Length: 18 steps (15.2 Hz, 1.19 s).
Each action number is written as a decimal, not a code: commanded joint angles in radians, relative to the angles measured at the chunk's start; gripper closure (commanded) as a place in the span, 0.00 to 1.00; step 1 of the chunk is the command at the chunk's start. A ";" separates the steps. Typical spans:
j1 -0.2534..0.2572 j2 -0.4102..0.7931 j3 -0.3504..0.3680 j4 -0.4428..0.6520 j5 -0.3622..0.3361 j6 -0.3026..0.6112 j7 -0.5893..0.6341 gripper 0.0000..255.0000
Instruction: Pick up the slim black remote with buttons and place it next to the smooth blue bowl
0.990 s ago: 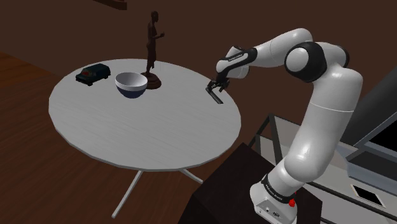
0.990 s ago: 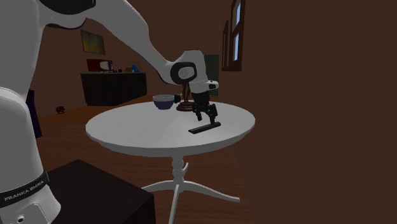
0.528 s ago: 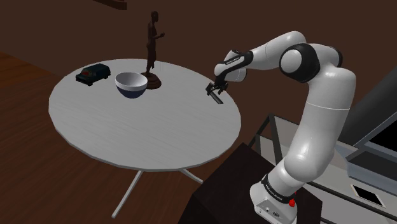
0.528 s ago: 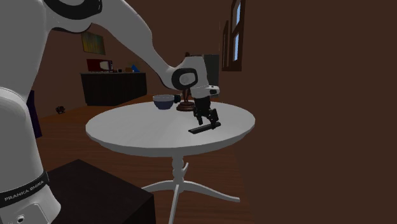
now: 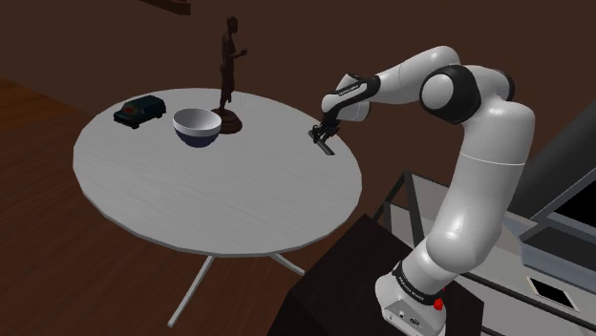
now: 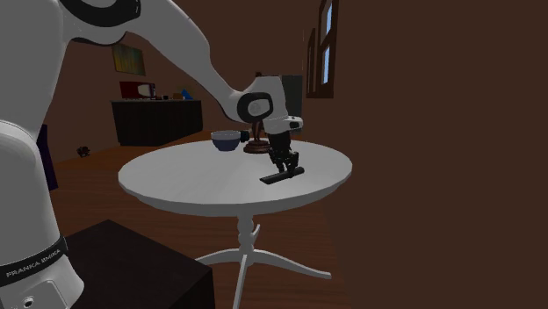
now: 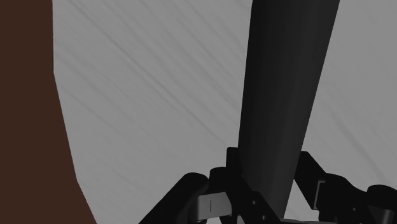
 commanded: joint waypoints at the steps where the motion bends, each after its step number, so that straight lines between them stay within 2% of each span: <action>1: -0.002 0.007 -0.002 0.000 0.000 -0.002 0.000 1.00; 6: -0.002 0.003 -0.002 -0.009 -0.001 0.003 0.000 1.00; 18: 0.015 -0.090 -0.025 0.035 -0.046 -0.131 0.029 1.00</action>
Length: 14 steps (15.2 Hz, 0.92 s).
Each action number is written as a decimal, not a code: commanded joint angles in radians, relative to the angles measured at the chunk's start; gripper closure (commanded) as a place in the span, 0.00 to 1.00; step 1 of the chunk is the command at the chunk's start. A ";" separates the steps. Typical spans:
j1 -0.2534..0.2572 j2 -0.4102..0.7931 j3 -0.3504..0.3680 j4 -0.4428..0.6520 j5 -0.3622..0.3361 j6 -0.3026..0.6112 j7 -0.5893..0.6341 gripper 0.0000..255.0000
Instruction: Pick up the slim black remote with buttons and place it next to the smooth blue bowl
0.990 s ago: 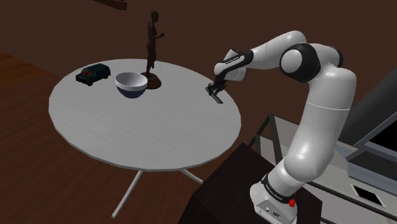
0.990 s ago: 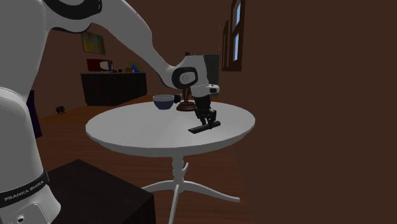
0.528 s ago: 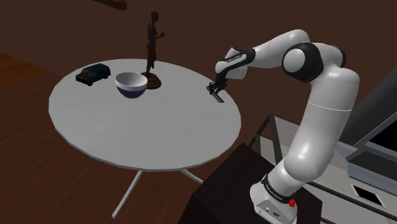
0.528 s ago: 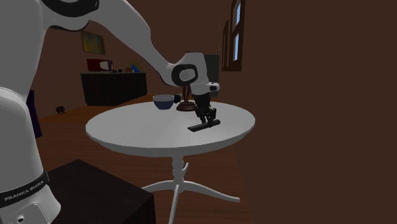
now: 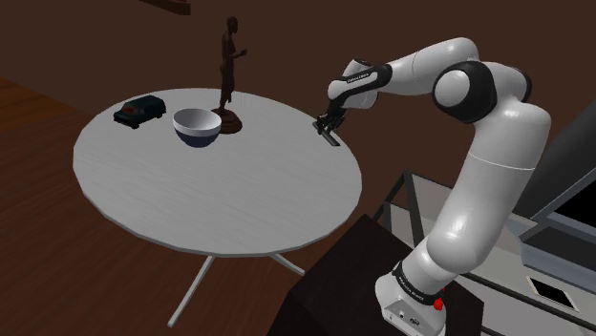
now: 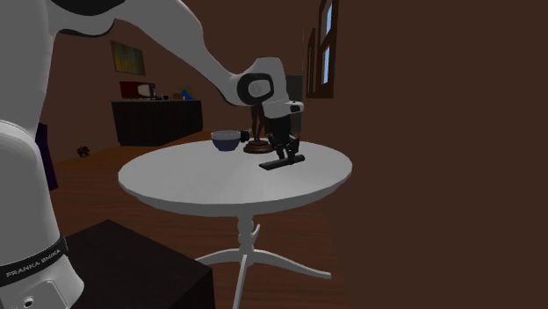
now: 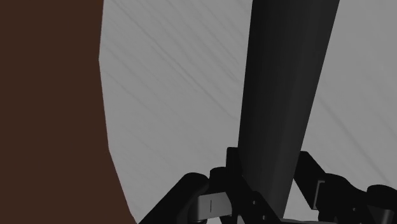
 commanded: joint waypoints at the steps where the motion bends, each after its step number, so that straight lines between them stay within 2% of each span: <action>1: 0.005 -0.016 -0.003 0.009 -0.009 -0.024 0.008 1.00; 14: 0.013 -0.087 -0.013 0.096 -0.042 -0.180 0.029 1.00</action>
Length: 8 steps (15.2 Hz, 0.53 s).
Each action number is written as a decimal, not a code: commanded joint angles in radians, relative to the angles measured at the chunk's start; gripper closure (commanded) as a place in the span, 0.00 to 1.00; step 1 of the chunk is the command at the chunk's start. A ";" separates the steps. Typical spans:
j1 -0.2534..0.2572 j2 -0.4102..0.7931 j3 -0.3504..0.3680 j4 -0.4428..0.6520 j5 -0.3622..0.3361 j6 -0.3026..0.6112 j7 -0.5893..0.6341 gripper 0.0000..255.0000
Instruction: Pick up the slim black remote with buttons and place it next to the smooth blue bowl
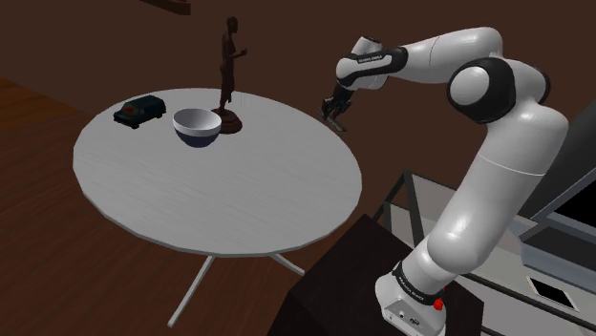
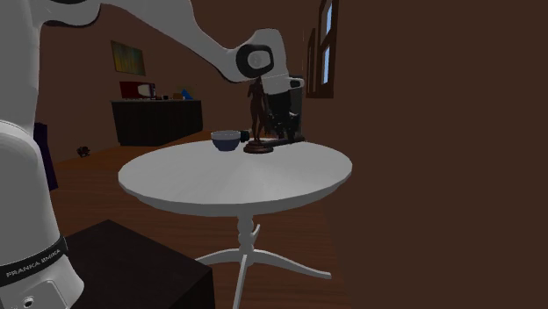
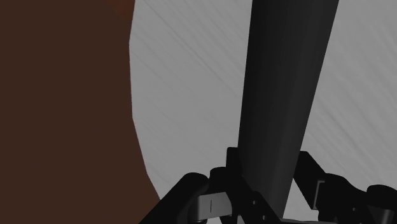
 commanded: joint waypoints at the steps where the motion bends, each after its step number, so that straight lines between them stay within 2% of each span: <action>1: 0.000 -0.006 -0.001 0.020 -0.003 -0.026 0.002 1.00; 6: 0.002 -0.023 -0.003 0.063 -0.011 -0.085 0.007 1.00; 8: 0.032 -0.041 0.012 0.040 -0.032 -0.080 0.060 1.00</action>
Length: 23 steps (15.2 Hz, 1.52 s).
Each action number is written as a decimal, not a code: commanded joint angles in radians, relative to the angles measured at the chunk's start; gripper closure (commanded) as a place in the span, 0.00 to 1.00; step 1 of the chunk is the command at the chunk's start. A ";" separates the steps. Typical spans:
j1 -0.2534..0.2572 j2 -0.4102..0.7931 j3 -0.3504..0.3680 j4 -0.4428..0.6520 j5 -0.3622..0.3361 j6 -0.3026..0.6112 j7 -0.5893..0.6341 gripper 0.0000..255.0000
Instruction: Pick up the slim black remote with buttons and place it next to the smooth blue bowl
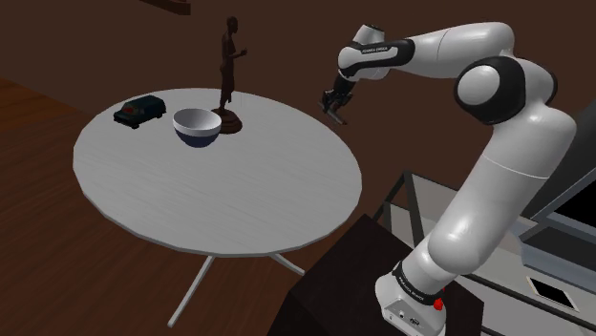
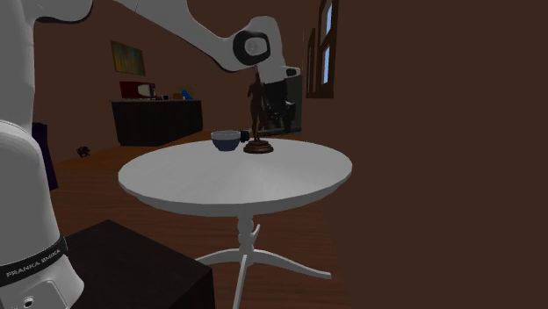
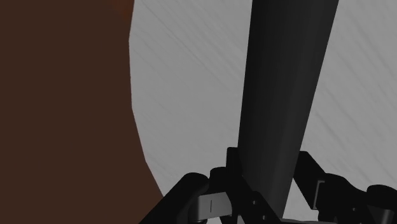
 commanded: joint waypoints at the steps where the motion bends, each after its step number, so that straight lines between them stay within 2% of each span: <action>1: 0.027 -0.011 0.014 -0.008 -0.018 -0.002 0.050 1.00; 12: 0.178 -0.034 0.109 -0.031 -0.105 -0.013 0.334 1.00; 23: 0.321 0.053 0.198 0.094 -0.161 -0.076 0.589 1.00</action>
